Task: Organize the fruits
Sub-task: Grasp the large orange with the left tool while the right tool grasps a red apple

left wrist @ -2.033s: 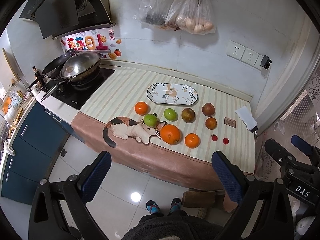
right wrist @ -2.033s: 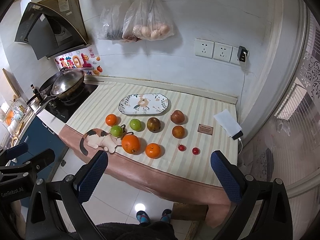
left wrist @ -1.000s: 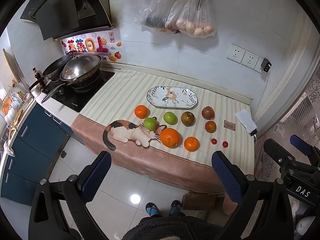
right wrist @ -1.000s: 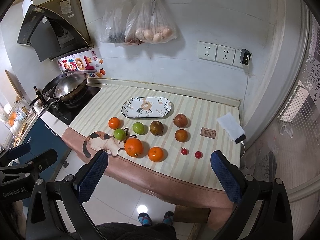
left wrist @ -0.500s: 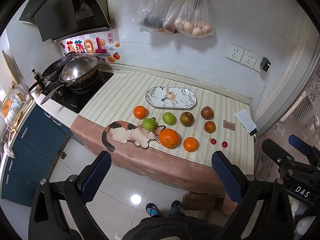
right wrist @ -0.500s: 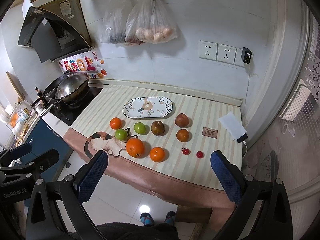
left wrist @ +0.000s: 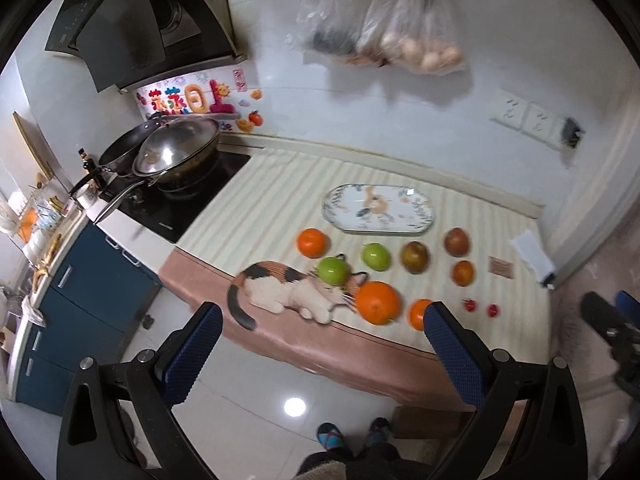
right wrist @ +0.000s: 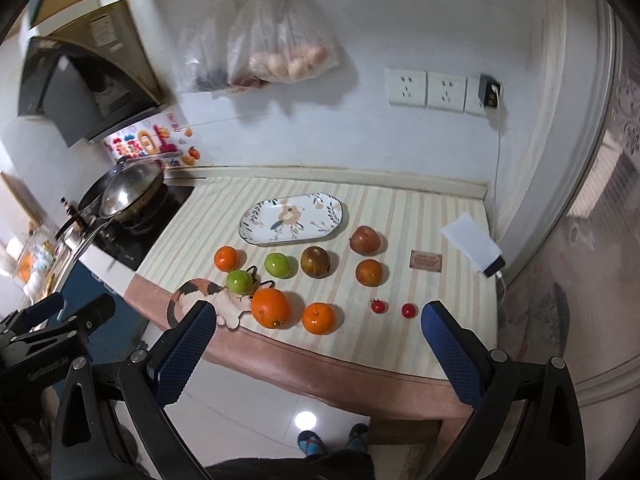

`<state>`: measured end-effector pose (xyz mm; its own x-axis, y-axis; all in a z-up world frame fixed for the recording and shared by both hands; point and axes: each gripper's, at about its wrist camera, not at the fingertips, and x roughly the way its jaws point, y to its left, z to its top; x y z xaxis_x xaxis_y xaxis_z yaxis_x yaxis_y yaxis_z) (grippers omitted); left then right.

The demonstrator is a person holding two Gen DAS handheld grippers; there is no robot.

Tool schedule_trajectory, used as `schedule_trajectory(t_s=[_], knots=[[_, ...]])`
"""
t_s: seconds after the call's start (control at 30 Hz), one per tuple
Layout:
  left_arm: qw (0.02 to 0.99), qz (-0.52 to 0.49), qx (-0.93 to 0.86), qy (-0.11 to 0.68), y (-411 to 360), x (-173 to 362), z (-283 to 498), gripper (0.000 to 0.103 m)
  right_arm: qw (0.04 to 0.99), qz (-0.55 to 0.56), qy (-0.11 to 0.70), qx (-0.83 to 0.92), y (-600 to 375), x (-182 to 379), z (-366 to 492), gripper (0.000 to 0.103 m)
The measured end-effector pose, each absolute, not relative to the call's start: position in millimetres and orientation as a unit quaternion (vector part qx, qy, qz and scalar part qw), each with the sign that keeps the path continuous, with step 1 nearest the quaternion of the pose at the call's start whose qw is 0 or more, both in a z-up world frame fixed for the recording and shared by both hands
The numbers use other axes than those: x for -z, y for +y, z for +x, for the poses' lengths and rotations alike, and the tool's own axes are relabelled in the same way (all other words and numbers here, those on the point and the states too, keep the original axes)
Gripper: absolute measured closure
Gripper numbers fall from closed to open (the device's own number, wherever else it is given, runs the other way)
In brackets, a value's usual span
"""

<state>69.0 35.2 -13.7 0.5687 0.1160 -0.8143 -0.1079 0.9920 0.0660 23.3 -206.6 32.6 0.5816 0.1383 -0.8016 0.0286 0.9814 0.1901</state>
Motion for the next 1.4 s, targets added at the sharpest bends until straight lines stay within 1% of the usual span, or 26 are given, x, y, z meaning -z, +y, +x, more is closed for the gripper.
schedule_trajectory(t_s=[0.13,0.27,0.37,0.4,0.47,0.7,0.87,1.0,1.07,1.27,1.33,1.4], knots=[[0.863,0.0,-0.053,0.503,51.5,55.4,104.4,0.0,0.871,0.107,0.478,-0.023,-198.5,3.8,49.1,0.0],[0.822,-0.028,-0.024,0.568,59.3,106.8,140.9,0.0,0.848,0.117,0.517,-0.016,-189.9,53.0,78.5,0.0],[0.775,-0.073,0.001,0.627,59.4,154.0,171.2,0.002,0.829,0.128,0.544,-0.016,-188.4,90.1,98.8,0.0],[0.762,-0.083,0.004,0.643,56.5,166.1,177.7,0.006,0.821,0.131,0.555,-0.016,-188.6,103.5,106.4,0.0],[0.731,-0.118,0.013,0.672,52.1,192.8,193.3,0.007,0.809,0.14,0.57,-0.019,-191.0,127.4,121.0,0.0],[0.656,-0.189,0.0,0.731,36.6,273.0,237.7,0.008,0.771,0.147,0.618,-0.033,-195.4,193.7,177.9,0.0],[0.627,-0.205,-0.026,0.751,31.3,311.4,258.0,0.008,0.738,0.159,0.654,-0.053,-197.3,232.1,211.3,0.0],[0.624,-0.2,-0.038,0.755,22.1,333.4,266.1,0.008,0.725,0.165,0.665,-0.065,-197.9,247.5,231.6,0.0],[0.633,-0.21,-0.03,0.744,15.8,335.4,266.4,0.023,0.724,0.162,0.667,-0.07,-196.6,251.4,243.8,0.0],[0.668,-0.153,-0.061,0.725,7.9,328.5,261.7,0.024,0.724,0.154,0.667,-0.089,-188.7,256.5,279.2,0.002],[0.671,-0.157,-0.071,0.721,15.3,326.0,259.1,0.023,0.726,0.143,0.666,-0.096,-181.5,260.3,292.4,0.003],[0.667,-0.166,-0.067,0.723,21.2,326.3,259.1,0.023,0.723,0.131,0.671,-0.106,-172.3,269.1,305.4,0.006]])
